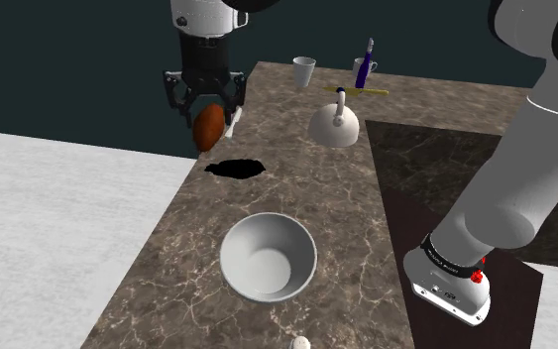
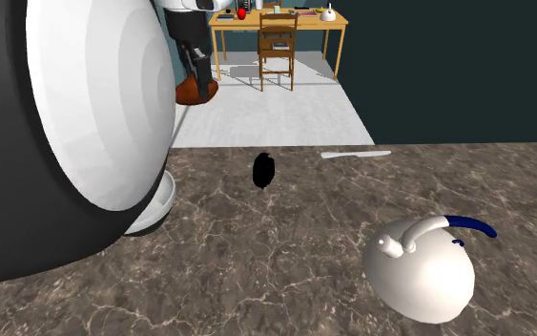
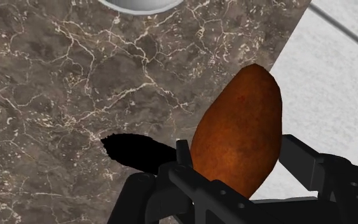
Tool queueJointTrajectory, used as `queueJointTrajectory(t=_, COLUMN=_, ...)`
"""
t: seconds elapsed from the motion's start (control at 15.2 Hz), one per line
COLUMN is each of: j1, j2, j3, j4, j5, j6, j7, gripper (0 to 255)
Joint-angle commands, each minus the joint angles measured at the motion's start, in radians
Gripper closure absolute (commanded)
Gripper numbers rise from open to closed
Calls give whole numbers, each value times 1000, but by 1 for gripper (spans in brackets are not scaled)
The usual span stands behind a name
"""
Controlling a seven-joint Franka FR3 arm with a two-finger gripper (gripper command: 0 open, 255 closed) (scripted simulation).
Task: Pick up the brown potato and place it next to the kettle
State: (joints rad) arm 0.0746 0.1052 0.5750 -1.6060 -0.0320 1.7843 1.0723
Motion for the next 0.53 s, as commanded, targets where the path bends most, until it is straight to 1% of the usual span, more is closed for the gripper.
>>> queueJointTrajectory(t=0.0, j1=-17, j2=-38, j3=-8, j4=-30, j5=24, j6=-3, j7=-27, gripper=255)
queueJointTrajectory(t=0.2, j1=-62, j2=-157, j3=-43, j4=-153, j5=95, j6=16, j7=-117, gripper=255)
queueJointTrajectory(t=0.46, j1=-96, j2=-298, j3=-108, j4=-292, j5=165, j6=22, j7=-234, gripper=255)
